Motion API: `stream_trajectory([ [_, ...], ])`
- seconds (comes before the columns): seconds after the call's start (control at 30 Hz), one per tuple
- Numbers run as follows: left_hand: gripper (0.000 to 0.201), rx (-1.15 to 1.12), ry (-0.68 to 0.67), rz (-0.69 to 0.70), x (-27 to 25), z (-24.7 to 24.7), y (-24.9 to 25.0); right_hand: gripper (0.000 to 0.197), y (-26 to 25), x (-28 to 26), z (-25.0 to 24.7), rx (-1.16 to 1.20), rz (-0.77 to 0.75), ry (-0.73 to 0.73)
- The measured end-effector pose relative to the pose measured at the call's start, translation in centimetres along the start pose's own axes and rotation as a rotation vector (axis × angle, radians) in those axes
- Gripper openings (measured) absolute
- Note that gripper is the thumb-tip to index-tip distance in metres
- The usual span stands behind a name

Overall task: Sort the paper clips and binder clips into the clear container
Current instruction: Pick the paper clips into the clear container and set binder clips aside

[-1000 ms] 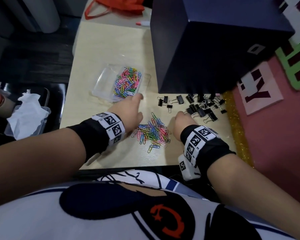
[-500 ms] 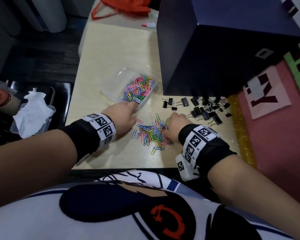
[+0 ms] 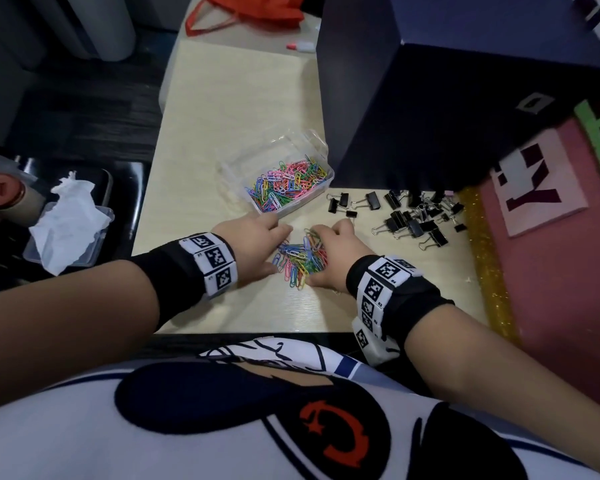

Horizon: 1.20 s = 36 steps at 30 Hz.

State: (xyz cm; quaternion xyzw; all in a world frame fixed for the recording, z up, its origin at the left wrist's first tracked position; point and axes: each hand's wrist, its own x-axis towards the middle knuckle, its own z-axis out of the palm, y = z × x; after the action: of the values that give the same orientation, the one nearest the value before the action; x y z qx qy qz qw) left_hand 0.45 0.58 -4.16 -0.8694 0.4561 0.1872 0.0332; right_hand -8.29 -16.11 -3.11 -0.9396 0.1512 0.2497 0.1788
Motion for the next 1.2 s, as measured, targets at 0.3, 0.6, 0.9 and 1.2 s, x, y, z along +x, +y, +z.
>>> stream_trajectory([
  [0.3,0.032,-0.060,-0.030,-0.079,1.5,-0.3,1.3,0.033,-0.1,1.4,0.8,0.014,-0.080,0.158],
  [0.6,0.026,-0.243,-0.008,-0.146,2.0,-0.5,1.0,0.029,1.2,1.8,-1.1,0.047,-0.042,0.226],
  [0.9,0.011,-0.374,0.091,-0.094,2.3,-3.7,0.3,0.035,-0.3,3.0,-5.3,0.082,-0.110,0.336],
  [1.2,0.012,-0.552,0.349,-0.256,3.5,-7.0,-2.2,0.045,-3.2,4.7,-8.1,0.172,-0.143,0.383],
])
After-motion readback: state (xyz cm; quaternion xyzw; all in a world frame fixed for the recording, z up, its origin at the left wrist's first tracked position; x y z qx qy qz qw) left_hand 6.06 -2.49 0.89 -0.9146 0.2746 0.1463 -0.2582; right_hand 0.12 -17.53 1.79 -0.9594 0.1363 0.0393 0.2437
